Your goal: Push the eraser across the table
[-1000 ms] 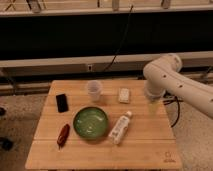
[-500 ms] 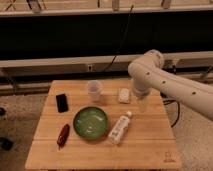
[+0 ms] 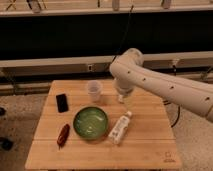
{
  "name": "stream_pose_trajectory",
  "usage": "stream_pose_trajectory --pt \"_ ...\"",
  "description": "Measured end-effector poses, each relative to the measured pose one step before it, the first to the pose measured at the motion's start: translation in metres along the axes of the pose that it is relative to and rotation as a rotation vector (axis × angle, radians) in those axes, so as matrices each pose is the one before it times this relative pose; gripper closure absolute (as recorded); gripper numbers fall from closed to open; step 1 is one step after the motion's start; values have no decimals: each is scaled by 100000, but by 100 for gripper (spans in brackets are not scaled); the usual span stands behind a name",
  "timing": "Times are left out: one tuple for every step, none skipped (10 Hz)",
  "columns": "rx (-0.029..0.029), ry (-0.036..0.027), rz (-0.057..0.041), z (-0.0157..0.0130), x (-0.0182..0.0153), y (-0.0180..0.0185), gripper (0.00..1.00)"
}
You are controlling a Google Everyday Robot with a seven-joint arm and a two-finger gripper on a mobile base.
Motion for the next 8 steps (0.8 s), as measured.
stream_pose_trajectory --pt "457 95 -2953 29 -876 -706 20" --pt "547 -414 -2058 36 -795 -736 20" --pt "-95 90 -1627 83 -367 -381 20" --pt "-21 244 -1245 53 -227 -360 20" --pt "374 -207 -1512 107 -735 -661 20" --pt "714 -292 -1891 169 -1158 -1167 20" --pt "799 -424 -1626 120 -965 -1144 20" --pt "105 -1 -1646 271 -451 -818 20"
